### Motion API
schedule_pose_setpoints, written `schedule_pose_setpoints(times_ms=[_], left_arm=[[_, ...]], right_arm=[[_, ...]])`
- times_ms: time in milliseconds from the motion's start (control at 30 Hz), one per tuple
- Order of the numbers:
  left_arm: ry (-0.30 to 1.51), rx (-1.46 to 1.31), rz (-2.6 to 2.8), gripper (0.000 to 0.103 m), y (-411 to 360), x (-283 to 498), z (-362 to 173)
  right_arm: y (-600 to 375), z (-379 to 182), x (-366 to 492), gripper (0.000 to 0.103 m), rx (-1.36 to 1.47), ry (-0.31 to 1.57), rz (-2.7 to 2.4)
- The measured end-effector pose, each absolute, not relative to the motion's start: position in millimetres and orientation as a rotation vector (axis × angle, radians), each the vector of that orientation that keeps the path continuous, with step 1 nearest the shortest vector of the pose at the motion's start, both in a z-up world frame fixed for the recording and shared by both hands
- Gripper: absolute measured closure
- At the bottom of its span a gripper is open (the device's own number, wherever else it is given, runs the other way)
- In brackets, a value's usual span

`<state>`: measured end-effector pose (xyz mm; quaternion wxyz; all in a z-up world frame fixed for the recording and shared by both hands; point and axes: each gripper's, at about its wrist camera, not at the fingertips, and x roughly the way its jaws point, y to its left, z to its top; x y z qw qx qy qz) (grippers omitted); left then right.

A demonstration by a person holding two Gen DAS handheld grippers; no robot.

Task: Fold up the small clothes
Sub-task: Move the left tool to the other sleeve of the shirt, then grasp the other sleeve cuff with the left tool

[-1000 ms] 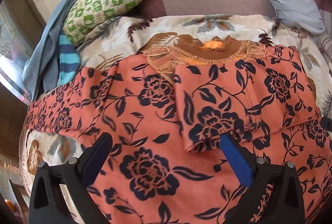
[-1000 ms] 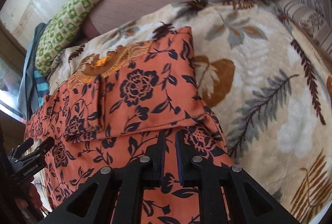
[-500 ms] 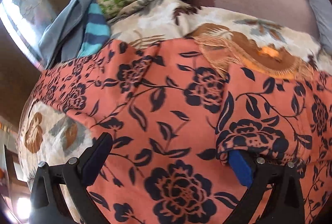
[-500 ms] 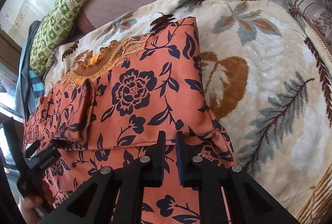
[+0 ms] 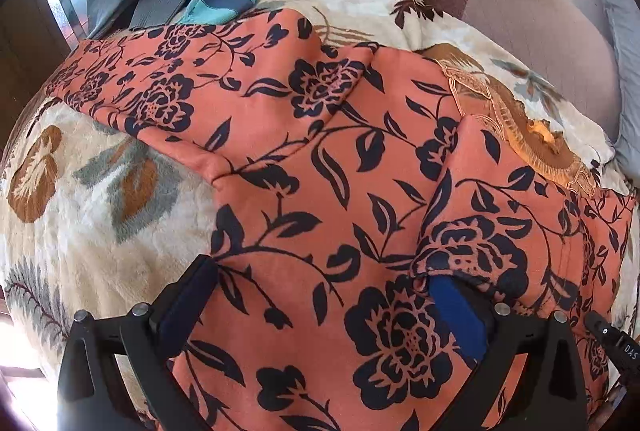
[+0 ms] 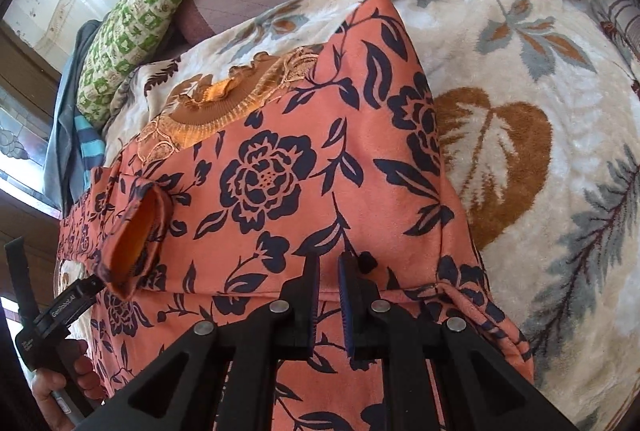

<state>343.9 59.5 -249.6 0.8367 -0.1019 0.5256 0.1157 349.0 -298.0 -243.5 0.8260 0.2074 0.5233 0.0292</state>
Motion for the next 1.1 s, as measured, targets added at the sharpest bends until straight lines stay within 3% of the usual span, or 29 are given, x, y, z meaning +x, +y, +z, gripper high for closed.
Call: schedule_pose_setpoints(times_ms=[267,667,900,1100], left_arm=[[1.015,-0.351,0.348,0.0,113,353,-223],[0.958,-0.503,0.659,0.0,294,289,-220],[0.923,-0.645,0.663,0.0,356,285,-224],[0.912,-0.74,0.642,0.0,400,312,-224]], right_arm=[[-317,-257,351,0.092,0.603,1.113,0.097],[-302,-249,351,0.093,0.472,1.09,0.045],[-234,-206,335,0.091,0.241,0.912,0.187],[-204,-242,353,0.09,0.193,1.035,0.173]])
